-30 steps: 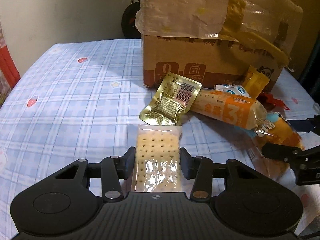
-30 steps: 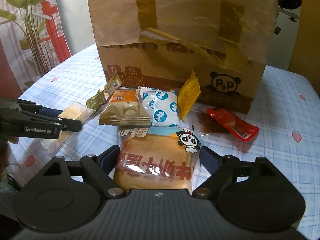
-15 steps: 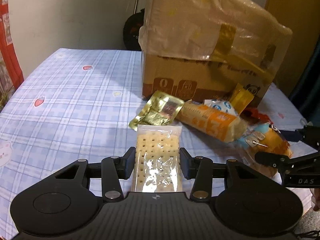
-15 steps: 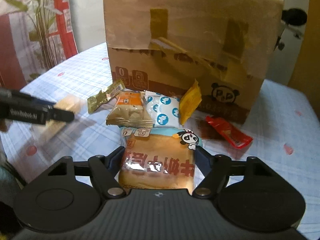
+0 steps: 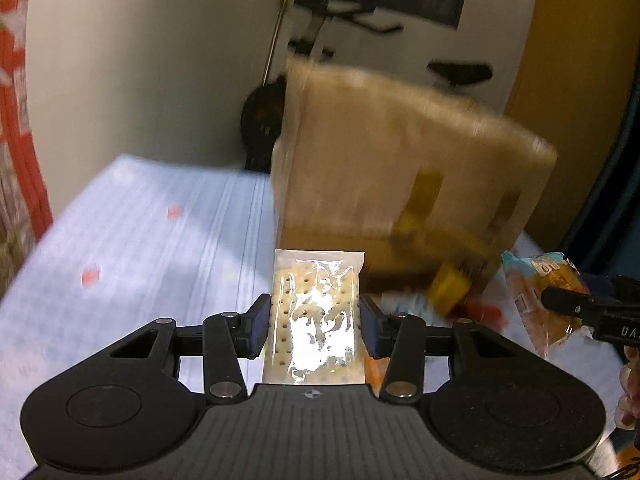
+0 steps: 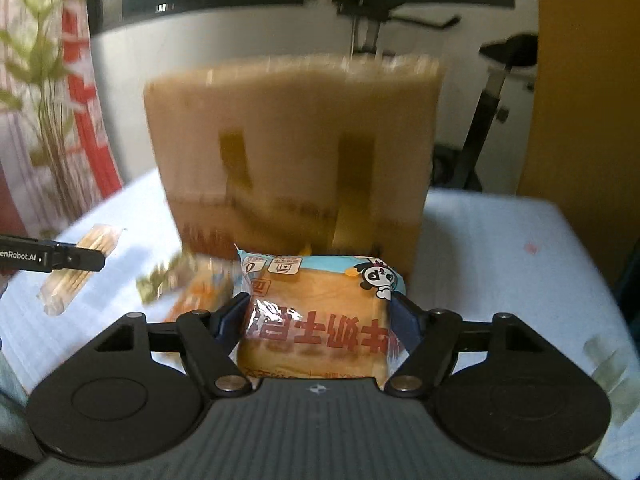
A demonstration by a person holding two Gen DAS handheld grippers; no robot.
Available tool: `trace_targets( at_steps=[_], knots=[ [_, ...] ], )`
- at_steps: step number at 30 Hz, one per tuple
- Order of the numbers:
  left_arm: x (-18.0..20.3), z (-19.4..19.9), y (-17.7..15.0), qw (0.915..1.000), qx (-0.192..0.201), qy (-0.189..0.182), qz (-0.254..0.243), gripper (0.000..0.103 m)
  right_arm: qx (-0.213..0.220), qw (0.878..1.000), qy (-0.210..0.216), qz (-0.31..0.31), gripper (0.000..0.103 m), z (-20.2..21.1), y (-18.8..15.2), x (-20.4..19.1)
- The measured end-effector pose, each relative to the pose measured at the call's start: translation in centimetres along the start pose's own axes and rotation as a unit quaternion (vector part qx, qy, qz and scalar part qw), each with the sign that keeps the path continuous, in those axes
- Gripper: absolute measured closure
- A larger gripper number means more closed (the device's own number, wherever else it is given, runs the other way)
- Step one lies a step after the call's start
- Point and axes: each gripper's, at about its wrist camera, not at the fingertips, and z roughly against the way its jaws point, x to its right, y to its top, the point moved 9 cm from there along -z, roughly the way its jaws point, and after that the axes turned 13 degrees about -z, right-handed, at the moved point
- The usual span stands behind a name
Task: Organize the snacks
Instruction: 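Carry cracker packet and bread bag over lined box and open both tools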
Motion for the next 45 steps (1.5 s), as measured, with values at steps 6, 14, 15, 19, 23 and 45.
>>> trace_targets(
  at_steps=[6, 14, 15, 19, 23, 45],
  knots=[
    [0.7, 1.4, 6.4, 0.9979, 0.056, -0.011, -0.029, 0.055, 0.081, 0.996, 0.037, -0.003, 0.028, 3.2, 6.9, -1.3],
    [1.5, 1.3, 14.5, 0.9919, 0.122, -0.024, -0.026, 0.055, 0.141, 0.985, 0.087, 0.038, 0.028, 2.3, 15.8, -4.0],
    [1.4, 1.0, 15.3, 0.9914, 0.127, -0.021, -0.026, 0.055, 0.138, 0.985, 0.099, 0.033, 0.028, 1.4, 16.5, -4.3],
    [0.3, -0.8, 17.5, 0.9923, 0.123, -0.003, -0.014, 0.055, 0.107, 0.986, 0.127, 0.014, 0.028, -3.9, 19.6, -6.3],
    [-0.1, -3.3, 19.2, 0.9937, 0.111, 0.002, -0.016, 0.055, 0.086, 0.99, 0.107, 0.037, 0.028, -8.8, 22.1, -7.9],
    [-1.3, -6.5, 18.0, 0.9959, 0.086, 0.01, -0.024, 0.048, 0.072, 0.992, 0.098, 0.012, 0.016, -9.6, 22.0, -3.7]
  ],
)
